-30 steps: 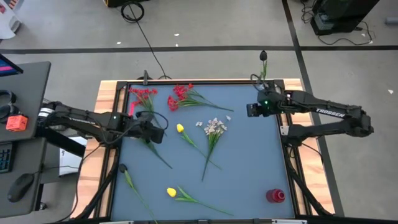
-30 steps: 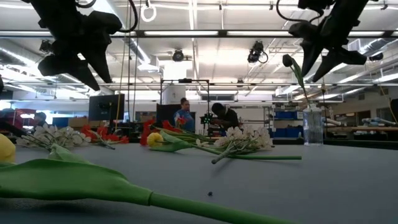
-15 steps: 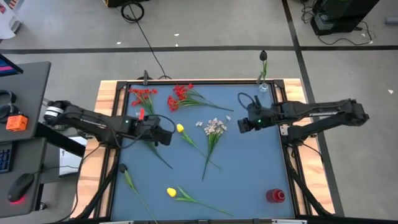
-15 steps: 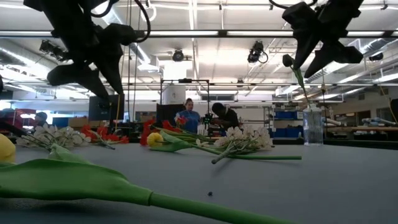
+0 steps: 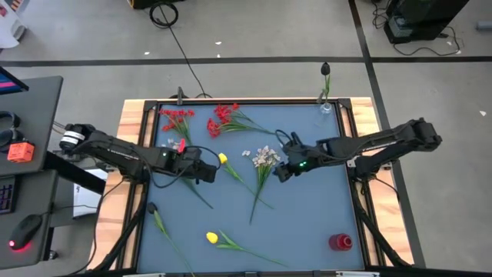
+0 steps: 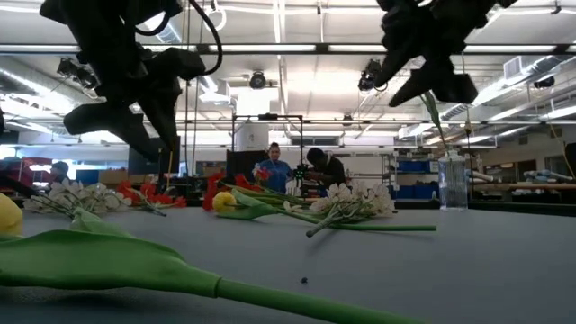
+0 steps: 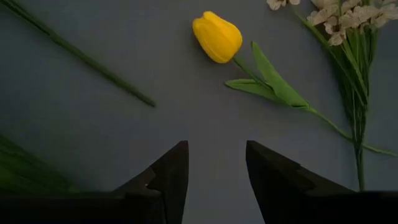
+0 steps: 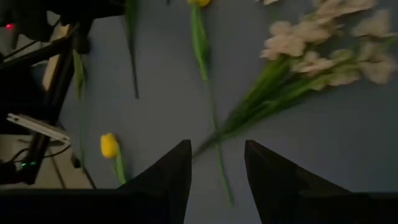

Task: Sort flowers into vase by color
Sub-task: Put the right red flowers into the transparent vase

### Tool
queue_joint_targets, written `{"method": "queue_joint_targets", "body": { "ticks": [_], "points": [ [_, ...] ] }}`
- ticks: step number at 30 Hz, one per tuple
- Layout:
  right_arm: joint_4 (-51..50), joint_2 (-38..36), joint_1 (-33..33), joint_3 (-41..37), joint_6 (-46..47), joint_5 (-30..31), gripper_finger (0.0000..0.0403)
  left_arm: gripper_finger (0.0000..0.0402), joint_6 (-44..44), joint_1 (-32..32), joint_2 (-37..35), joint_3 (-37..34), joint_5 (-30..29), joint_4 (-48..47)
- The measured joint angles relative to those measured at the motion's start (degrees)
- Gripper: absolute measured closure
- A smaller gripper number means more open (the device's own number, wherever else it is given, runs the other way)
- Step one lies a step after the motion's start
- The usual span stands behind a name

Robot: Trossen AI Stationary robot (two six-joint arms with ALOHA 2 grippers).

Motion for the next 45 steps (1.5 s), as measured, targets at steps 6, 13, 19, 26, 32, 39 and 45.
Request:
{"method": "queue_joint_targets", "body": {
  "ticks": [6, 13, 19, 26, 32, 39, 45],
  "points": [
    [5.9, 4.8, -0.1, 0.0, 1.9, -2.1, 0.0245, 0.0237, -5.3, 2.3, -1.1, 0.0, 0.6, -4.1],
    [6.4, 6.4, -0.5, 0.0, 3.6, -2.3, 0.0245, 0.0246, -4.9, 14.7, -3.6, 0.0, 1.9, -11.7],
    [11.4, 7.4, -4.7, 0.1, -10.5, 2.2, 0.0245, 0.0242, 4.0, 23.9, -3.3, 0.0, 5.0, -3.9],
    [4.1, 17.8, -9.1, 10.5, -40.2, 0.4, 0.0245, 0.0242, 17.2, 24.7, -3.5, 0.7, 6.5, 5.3],
    [-9.2, 30.4, -13.5, 23.7, -57.6, 5.9, 0.0245, 0.0242, 21.5, 24.5, -4.0, 1.5, 9.2, 4.8],
    [-14.3, 40.0, -20.0, 35.8, -66.5, 4.6, 0.0245, 0.0241, 24.2, 24.5, -6.4, 1.8, 10.7, 3.8],
    [-19.5, 46.2, -25.7, 43.9, -68.3, 1.6, 0.0245, 0.0241, 25.5, 24.6, -9.1, 1.8, 10.4, 0.9]
  ]
}}
